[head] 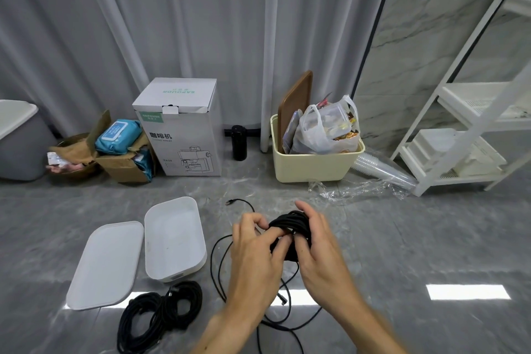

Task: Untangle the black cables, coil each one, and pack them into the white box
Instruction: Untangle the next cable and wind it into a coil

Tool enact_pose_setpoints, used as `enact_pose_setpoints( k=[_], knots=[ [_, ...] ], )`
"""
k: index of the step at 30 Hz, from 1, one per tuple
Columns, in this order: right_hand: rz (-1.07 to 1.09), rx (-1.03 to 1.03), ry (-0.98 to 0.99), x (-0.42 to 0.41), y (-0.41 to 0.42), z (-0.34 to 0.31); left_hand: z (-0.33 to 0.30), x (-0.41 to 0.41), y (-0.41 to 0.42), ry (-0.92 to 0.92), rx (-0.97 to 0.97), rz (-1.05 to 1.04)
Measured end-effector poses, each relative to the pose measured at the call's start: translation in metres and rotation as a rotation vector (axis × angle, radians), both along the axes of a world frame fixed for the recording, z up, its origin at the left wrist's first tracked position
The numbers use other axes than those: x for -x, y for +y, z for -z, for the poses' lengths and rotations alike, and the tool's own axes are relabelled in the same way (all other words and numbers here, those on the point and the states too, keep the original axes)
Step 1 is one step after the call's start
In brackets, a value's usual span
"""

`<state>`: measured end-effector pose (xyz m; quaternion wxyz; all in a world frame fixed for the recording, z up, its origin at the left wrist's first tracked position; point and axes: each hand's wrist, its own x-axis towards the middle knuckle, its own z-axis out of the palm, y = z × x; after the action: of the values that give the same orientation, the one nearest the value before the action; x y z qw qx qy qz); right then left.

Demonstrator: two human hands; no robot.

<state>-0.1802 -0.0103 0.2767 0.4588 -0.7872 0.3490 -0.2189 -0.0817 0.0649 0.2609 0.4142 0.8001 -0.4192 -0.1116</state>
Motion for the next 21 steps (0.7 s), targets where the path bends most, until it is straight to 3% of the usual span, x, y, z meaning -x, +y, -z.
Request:
enact_pose_setpoints(
  k=[3,6,11,14,18,21],
  knots=[
    [0.027,-0.029,-0.013,0.002,-0.004,0.005,-0.001,0.003,-0.002,-0.009,-0.015,0.001],
    [0.09,-0.154,-0.06,0.004,-0.006,0.009,-0.008,0.004,-0.001,-0.057,-0.178,0.029],
    [0.08,-0.157,-0.067,0.0,0.0,0.009,-0.016,0.0,0.0,-0.166,-0.383,0.057],
    [0.058,-0.106,-0.062,-0.001,0.002,0.005,-0.01,-0.002,0.003,-0.151,-0.261,0.094],
    [0.006,0.054,-0.008,-0.001,0.004,-0.002,-0.002,-0.001,0.002,0.046,-0.086,0.09],
    [0.024,0.004,0.011,-0.002,0.001,-0.001,-0.003,0.0,0.0,0.205,0.026,0.059]
  ],
)
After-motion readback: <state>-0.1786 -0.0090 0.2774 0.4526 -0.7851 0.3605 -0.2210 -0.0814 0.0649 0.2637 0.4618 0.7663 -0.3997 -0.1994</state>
